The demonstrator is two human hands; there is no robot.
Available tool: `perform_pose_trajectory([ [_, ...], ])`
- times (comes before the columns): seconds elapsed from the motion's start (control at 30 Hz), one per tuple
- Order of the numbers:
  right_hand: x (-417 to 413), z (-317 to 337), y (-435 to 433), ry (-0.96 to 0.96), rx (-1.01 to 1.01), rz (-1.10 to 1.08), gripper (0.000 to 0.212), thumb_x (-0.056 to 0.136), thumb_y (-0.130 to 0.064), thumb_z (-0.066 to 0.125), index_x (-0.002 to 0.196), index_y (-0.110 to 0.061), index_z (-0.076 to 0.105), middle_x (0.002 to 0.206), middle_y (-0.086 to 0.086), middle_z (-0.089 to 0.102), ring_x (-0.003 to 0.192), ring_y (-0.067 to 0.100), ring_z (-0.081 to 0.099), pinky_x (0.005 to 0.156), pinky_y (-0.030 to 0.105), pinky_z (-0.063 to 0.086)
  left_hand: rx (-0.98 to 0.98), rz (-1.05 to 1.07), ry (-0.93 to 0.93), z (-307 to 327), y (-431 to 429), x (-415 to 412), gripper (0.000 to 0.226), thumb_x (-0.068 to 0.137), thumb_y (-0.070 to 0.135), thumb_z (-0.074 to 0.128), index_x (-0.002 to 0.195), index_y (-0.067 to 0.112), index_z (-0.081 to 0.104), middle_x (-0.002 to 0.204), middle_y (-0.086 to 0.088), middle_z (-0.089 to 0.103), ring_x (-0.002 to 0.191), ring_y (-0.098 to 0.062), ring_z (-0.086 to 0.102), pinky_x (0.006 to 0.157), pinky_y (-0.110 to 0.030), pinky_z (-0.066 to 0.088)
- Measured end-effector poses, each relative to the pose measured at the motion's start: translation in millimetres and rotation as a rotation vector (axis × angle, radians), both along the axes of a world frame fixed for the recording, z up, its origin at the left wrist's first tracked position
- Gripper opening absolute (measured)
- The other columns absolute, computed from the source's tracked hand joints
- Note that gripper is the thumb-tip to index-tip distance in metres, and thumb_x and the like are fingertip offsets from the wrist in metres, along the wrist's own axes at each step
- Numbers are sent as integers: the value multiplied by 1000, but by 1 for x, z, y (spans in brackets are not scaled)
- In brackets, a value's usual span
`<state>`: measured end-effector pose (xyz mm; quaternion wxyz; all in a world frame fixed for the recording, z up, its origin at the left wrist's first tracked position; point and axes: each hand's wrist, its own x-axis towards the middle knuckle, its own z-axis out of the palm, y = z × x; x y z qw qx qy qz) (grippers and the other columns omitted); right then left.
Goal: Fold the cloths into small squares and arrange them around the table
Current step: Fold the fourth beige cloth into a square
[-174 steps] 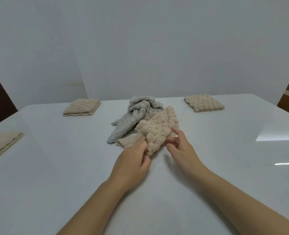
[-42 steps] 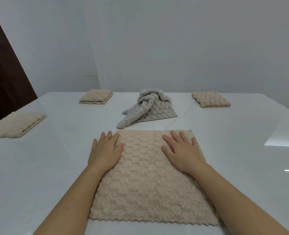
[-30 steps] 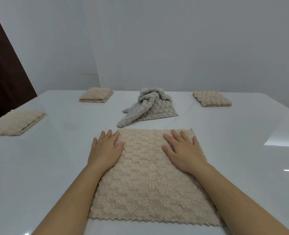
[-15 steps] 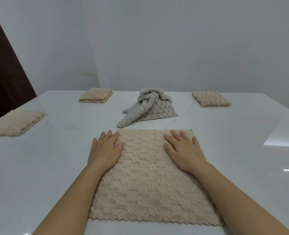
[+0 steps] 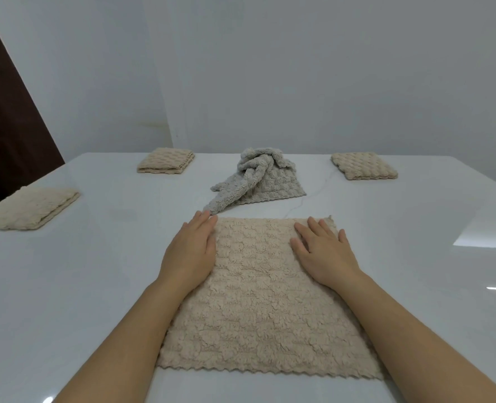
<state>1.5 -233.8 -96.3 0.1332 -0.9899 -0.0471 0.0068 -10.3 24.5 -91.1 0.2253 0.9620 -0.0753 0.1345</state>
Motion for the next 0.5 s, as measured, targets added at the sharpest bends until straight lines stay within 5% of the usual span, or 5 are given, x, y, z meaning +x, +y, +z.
perform_pose_trajectory([
  [0.33,-43,23,24,-14,-10,147,59,105,-37,19,157,-15,3,164,4,-7,150,22,-11,121,47,-8,267,-219,229,10,-33,-61,57,105,36,16,155,20,-3,161,8,-14,146,-6,-17,120,-29,-10],
  [0.5,-91,5,35,46,-61,266,64,103,-48,17,157,-19,-3,163,-3,-13,149,17,-16,120,45,-11,326,-193,268,-4,-24,-94,60,103,44,13,154,22,-9,159,11,-20,143,-3,-23,119,-30,-13],
])
